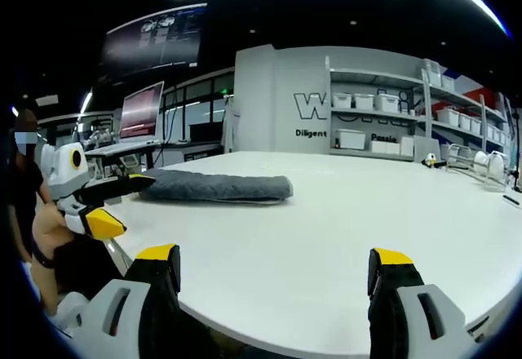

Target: Open the folded towel by lifting each exposed corner and separating the folded layers until the towel lies flat within the target outline without major curled edges

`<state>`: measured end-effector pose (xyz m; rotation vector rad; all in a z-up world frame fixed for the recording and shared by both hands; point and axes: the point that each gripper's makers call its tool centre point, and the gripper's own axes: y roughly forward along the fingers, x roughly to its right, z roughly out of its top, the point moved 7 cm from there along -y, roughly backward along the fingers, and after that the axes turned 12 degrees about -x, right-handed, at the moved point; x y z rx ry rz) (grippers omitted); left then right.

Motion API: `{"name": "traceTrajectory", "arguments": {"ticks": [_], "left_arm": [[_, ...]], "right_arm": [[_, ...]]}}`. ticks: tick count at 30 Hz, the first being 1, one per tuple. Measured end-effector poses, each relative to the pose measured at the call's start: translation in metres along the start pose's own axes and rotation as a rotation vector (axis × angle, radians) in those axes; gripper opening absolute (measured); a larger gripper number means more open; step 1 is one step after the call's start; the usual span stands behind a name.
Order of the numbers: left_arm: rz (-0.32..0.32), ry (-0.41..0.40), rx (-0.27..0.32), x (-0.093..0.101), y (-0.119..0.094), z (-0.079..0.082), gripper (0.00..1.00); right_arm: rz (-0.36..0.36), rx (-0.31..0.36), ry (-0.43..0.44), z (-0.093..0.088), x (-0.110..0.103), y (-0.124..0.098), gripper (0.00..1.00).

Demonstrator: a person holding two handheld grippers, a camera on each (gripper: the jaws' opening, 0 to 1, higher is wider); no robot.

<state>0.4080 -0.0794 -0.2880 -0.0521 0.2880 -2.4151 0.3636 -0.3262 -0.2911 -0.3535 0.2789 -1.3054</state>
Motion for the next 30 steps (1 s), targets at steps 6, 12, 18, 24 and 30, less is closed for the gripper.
{"name": "traceTrajectory", "arguments": {"ticks": [6, 12, 18, 24, 30], "left_arm": [[0.035, -0.018, -0.002, -0.013, -0.006, -0.003, 0.94], [0.094, -0.027, -0.006, -0.028, -0.016, -0.007, 0.94], [0.157, -0.036, -0.006, -0.044, -0.028, -0.009, 0.94], [0.206, -0.050, -0.023, -0.059, -0.039, -0.018, 0.94], [0.280, -0.065, -0.039, -0.078, -0.055, -0.026, 0.94]], "right_arm": [[0.001, -0.002, -0.001, 0.000, 0.000, 0.000, 0.97], [0.000, -0.001, -0.001, 0.000, 0.000, 0.000, 0.97], [0.001, -0.003, -0.002, -0.001, -0.001, 0.000, 0.97], [0.000, -0.002, -0.002, -0.001, -0.001, -0.001, 0.97], [0.000, -0.001, -0.002, -0.001, -0.001, -0.001, 0.97]]}}
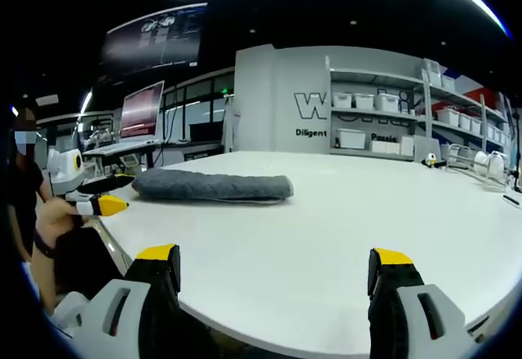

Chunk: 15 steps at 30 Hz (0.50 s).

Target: Open the folded towel by lifting each exposed corner and separating the folded layers until the towel lies flat within the target outline without major curled edges

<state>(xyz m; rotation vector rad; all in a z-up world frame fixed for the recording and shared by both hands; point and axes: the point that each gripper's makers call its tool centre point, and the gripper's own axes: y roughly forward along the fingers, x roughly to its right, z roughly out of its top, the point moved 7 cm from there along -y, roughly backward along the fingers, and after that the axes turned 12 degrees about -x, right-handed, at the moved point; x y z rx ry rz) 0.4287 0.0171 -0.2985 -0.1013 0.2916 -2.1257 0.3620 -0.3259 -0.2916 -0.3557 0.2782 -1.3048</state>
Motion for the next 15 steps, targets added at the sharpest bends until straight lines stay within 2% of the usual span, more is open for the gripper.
{"name": "traceTrajectory", "arguments": {"ticks": [8, 15], "left_arm": [[0.065, -0.032, -0.012, -0.024, -0.004, -0.008, 0.94], [0.071, -0.040, -0.048, -0.028, 0.008, -0.015, 0.94]], "right_arm": [[0.003, -0.005, -0.005, 0.000, -0.001, 0.002, 0.97], [0.002, -0.005, -0.004, 0.000, -0.002, 0.002, 0.97]]}}
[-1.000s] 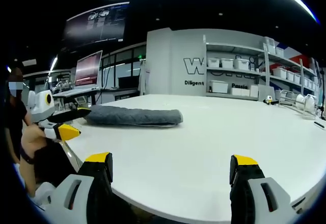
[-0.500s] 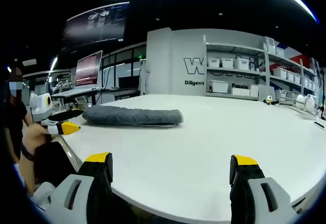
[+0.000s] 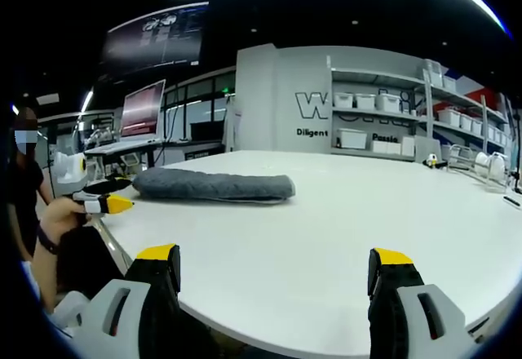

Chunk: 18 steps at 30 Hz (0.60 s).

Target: Open the folded towel by lifting each exposed corner and separating the folded layers until the towel lies flat within the target outline without major curled edges

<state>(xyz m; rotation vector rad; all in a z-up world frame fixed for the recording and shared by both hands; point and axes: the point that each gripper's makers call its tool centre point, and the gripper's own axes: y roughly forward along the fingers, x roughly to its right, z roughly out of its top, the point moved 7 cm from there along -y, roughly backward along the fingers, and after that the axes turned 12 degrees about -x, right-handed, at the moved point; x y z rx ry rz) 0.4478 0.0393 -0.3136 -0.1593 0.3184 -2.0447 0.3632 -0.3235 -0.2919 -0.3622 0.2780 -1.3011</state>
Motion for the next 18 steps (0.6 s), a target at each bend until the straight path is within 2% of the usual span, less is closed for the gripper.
{"name": "traceTrajectory", "arguments": {"ticks": [7, 18], "left_arm": [[-0.012, 0.019, -0.011, 0.009, 0.008, 0.001, 0.97], [-0.065, 0.038, -0.019, 0.024, 0.014, 0.004, 0.98]], "right_arm": [[-0.001, 0.001, 0.004, 0.000, 0.001, 0.000, 0.97], [0.002, 0.004, 0.003, 0.002, 0.001, 0.001, 0.97]]}}
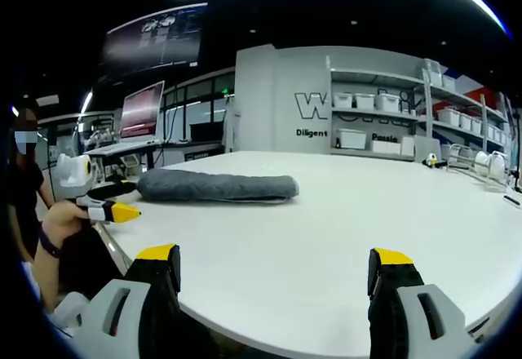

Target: Open the folded towel by lifting each exposed corner and separating the folded layers until the towel lies flat within the target outline without major curled edges

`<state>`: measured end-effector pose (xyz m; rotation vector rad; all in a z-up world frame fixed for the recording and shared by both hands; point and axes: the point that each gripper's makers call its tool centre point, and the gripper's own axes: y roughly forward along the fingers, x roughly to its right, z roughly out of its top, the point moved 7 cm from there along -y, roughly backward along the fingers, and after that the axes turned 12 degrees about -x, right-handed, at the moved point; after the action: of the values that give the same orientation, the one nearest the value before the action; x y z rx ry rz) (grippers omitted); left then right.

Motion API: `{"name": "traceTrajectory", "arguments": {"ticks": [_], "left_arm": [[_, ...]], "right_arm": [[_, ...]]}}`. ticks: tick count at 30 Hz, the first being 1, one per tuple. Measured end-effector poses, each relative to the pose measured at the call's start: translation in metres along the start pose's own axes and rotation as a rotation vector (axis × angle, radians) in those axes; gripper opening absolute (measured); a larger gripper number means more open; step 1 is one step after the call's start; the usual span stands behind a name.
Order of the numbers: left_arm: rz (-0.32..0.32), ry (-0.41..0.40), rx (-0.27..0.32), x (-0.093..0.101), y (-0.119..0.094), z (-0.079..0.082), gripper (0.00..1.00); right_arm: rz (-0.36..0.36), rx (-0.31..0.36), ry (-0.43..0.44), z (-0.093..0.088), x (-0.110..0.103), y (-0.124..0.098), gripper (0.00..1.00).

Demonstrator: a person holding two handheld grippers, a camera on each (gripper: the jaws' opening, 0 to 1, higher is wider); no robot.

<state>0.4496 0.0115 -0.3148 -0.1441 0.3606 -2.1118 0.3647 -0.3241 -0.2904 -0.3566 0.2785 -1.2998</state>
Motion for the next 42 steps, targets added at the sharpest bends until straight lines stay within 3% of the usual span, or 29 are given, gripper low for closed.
{"name": "traceTrajectory", "arguments": {"ticks": [42], "left_arm": [[-0.257, 0.128, -0.039, 0.093, 0.038, 0.015, 0.96]], "right_arm": [[-0.005, 0.001, 0.013, -0.003, 0.005, -0.002, 0.97]]}}
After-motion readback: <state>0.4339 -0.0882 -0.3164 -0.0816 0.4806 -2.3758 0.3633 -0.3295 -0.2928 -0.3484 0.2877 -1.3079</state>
